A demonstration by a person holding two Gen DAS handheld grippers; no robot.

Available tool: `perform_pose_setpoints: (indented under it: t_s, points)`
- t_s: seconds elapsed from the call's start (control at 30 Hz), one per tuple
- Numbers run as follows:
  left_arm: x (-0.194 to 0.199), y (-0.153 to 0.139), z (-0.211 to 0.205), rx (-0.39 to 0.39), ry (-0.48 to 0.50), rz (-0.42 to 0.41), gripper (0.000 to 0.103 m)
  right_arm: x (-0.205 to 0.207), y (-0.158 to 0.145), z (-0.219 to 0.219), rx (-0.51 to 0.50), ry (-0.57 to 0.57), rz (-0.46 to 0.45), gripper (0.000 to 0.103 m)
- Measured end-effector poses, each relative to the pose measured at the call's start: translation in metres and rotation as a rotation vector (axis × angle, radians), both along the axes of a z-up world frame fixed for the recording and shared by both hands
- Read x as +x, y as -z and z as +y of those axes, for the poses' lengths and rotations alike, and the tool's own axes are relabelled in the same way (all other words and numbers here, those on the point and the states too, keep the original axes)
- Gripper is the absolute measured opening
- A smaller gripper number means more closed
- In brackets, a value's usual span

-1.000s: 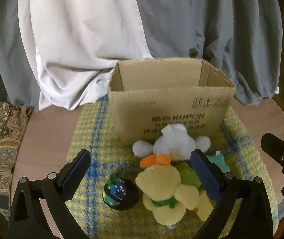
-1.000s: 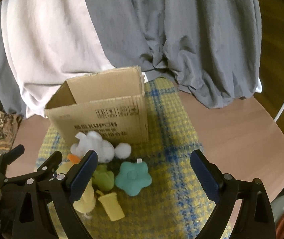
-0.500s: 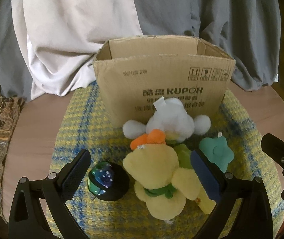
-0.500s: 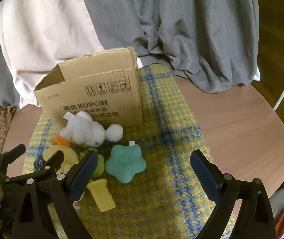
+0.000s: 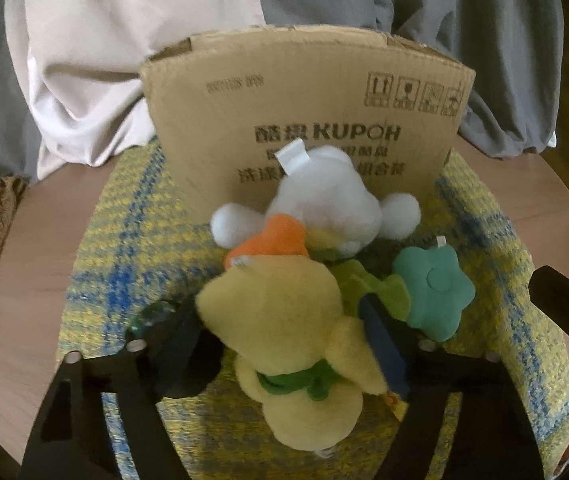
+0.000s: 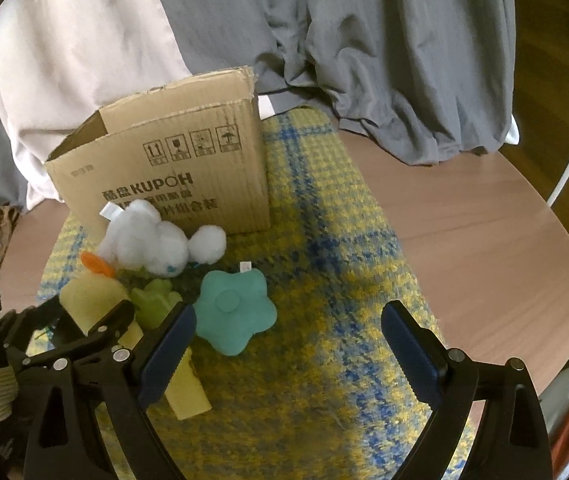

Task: Organize objects
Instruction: 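Grasp the yellow duck plush with the left tool while the right tool reaches the yellow cup, then grasp the yellow cup with the right tool while the left tool holds the duck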

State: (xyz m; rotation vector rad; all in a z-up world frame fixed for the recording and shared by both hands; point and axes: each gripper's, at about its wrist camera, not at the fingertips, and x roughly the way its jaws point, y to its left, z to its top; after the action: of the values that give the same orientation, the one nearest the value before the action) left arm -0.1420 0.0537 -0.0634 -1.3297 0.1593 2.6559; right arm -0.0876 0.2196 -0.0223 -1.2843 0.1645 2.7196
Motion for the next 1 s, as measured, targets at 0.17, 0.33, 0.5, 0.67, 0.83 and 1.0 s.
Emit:
perform_pose_setpoints:
  t_s: [0.17,0.33,0.5,0.67,0.83,1.0]
  points:
    - [0.001,0.001,0.004,-0.012,0.001,0.011,0.063,0.000,0.003,0.002,-0.005,0.001,-0.008,0.094]
    - [0.005,-0.006,0.001,0.004,-0.009,0.023,0.056,0.002,0.005,0.001,-0.028,-0.004,-0.014,0.094]
    - [0.015,-0.015,0.002,-0.013,-0.010,0.053,0.055,0.007,0.002,-0.001,-0.029,-0.012,-0.008,0.094]
    - [0.027,-0.024,-0.002,-0.015,-0.023,0.075,0.054,0.011,0.001,0.001,-0.048,-0.015,-0.008,0.094]
    - [0.041,-0.035,-0.008,-0.018,-0.039,0.105,0.054,0.014,0.002,-0.003,-0.066,-0.034,-0.015,0.094]
    - [0.063,-0.044,-0.021,-0.014,-0.073,0.132,0.054,0.020,-0.005,-0.018,-0.045,-0.081,-0.007,0.094]
